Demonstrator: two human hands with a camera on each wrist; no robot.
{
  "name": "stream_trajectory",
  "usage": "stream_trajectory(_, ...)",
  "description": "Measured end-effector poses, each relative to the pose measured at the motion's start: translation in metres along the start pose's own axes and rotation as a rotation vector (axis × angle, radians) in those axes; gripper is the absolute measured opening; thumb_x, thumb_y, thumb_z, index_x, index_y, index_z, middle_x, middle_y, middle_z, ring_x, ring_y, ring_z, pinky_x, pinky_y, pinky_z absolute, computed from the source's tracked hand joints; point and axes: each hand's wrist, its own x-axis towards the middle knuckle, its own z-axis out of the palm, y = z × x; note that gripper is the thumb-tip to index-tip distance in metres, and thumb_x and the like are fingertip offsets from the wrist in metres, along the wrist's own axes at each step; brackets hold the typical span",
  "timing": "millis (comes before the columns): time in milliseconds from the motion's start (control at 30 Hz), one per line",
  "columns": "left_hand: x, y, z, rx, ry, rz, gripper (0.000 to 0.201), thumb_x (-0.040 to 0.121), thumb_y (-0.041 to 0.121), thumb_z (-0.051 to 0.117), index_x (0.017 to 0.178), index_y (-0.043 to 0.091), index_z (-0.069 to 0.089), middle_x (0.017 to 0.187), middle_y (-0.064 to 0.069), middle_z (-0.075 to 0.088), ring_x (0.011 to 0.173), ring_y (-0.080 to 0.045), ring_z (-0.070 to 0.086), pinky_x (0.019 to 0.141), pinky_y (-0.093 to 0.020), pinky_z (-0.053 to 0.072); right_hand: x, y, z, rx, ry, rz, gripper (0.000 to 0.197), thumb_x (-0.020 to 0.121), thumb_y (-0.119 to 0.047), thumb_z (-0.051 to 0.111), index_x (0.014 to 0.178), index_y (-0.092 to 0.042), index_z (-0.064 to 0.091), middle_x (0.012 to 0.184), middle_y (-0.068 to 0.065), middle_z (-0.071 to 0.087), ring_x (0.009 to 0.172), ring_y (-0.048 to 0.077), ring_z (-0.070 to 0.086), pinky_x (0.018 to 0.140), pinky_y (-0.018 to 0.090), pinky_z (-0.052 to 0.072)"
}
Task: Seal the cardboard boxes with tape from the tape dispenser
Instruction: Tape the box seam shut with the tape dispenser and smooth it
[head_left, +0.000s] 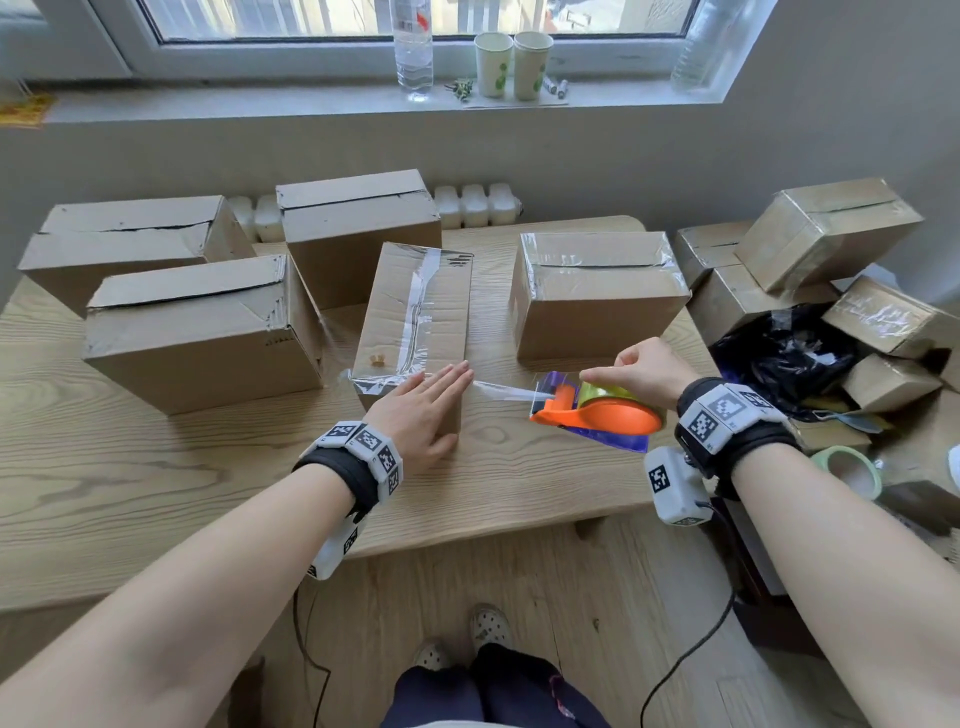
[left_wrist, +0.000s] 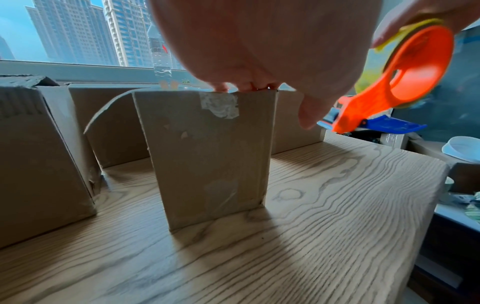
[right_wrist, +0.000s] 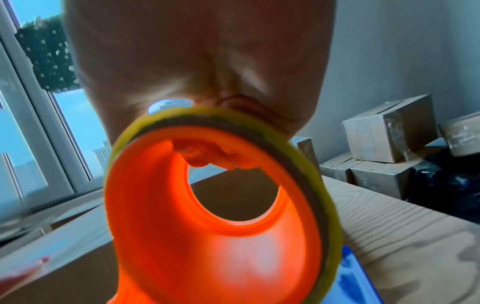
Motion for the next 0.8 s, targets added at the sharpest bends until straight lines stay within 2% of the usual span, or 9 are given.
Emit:
stream_trajectory(67,0.0,0.0,0.0,0.015,-0.011,-0.002,0.081,0.093,0.039,0.043,0.149,0.019,-0.013,0.157,0.004,-0.013,0.144,-0.009,-0.008,0.112,-0.026,-0.01,-0.001,0.0,0.002,-0.02,0.011,0.022,0.057,0.065,-0.054,0.078,0.045,-0.018,0.038,0.054,0.003,0.042,0.055,0.017,0.042,0.057,0.029,0.033)
stream_trajectory(133,0.0,-0.001,0.0,0.006,-0.011,-0.005,0.082,0.093,0.039,0.044,0.149,0.02,-0.012,0.157,0.005,-0.013,0.144,-0.009,-0.008,0.112,-0.026,-0.01,-0.003,-0.002,0.003,0.013,-0.013,0.005,0.058,0.064,-0.056,0.078,0.045,-0.018,0.039,0.053,0.001,0.041,0.053,0.015,0.041,0.055,0.028,0.033)
stream_trajectory(267,0.0,0.0,0.001,-0.016,-0.001,-0.01,0.082,0.091,0.04,0.046,0.149,0.02,-0.01,0.157,0.005,-0.011,0.144,-0.009,-0.007,0.113,-0.028,-0.01,-0.005,-0.001,0.002,0.203,-0.116,-0.073,0.051,0.077,-0.039,0.074,0.047,-0.017,0.038,0.05,-0.002,0.033,0.047,0.012,0.033,0.048,0.024,0.027)
stream_trajectory(400,-0.001,0.001,0.001,-0.044,0.008,-0.014,0.082,0.091,0.039,0.047,0.15,0.022,-0.008,0.157,0.006,-0.01,0.144,-0.008,-0.007,0.115,-0.028,-0.009,-0.008,-0.002,0.007,0.346,-0.13,-0.127,0.048,0.083,-0.024,0.07,0.043,-0.019,0.044,0.043,-0.008,0.033,0.038,0.005,0.031,0.041,0.018,0.025)
stream_trajectory(533,-0.001,0.001,0.002,-0.052,0.007,-0.025,0.081,0.091,0.04,0.046,0.15,0.023,-0.007,0.157,0.007,-0.011,0.144,-0.008,-0.007,0.114,-0.028,-0.011,-0.008,-0.007,0.014,0.48,-0.103,-0.137,0.045,0.083,-0.015,0.069,0.044,-0.016,0.045,0.049,-0.004,0.037,0.045,0.009,0.034,0.047,0.021,0.026)
stream_trajectory(600,0.0,0.002,0.002,-0.062,0.01,-0.028,0.081,0.091,0.041,0.047,0.149,0.023,-0.007,0.157,0.007,-0.01,0.144,-0.008,-0.007,0.114,-0.028,-0.01,-0.007,-0.009,0.015,0.521,-0.094,-0.132,0.044,0.08,-0.018,0.072,0.04,-0.019,0.052,0.048,-0.006,0.044,0.046,0.009,0.04,0.048,0.021,0.031)
stream_trajectory(633,0.0,0.002,0.002,-0.069,0.011,-0.029,0.082,0.091,0.041,0.047,0.149,0.023,-0.007,0.157,0.007,-0.01,0.144,-0.008,-0.006,0.114,-0.028,-0.01,-0.006,-0.01,0.015,0.533,-0.092,-0.126,0.042,0.075,-0.025,0.076,0.042,-0.018,0.051,0.049,-0.005,0.044,0.047,0.01,0.041,0.049,0.022,0.031)
stream_trajectory(700,0.0,0.002,0.001,-0.083,0.017,-0.032,0.083,0.091,0.041,0.048,0.15,0.023,-0.008,0.157,0.007,-0.008,0.144,-0.008,-0.005,0.114,-0.029,-0.01,-0.004,-0.011,0.015,0.536,-0.069,-0.112,0.049,0.066,-0.037,0.082,0.045,-0.017,0.043,0.049,-0.003,0.038,0.048,0.012,0.035,0.047,0.022,0.029)
stream_trajectory(800,0.002,0.003,0.0,-0.085,0.023,-0.036,0.08,0.092,0.041,0.046,0.149,0.025,-0.008,0.158,0.007,-0.006,0.144,-0.009,-0.004,0.115,-0.03,-0.008,-0.004,-0.015,0.019,0.496,-0.014,-0.119,0.056,0.07,-0.033,0.081,0.043,-0.019,0.035,0.04,-0.011,0.03,0.04,0.006,0.027,0.041,0.017,0.024)
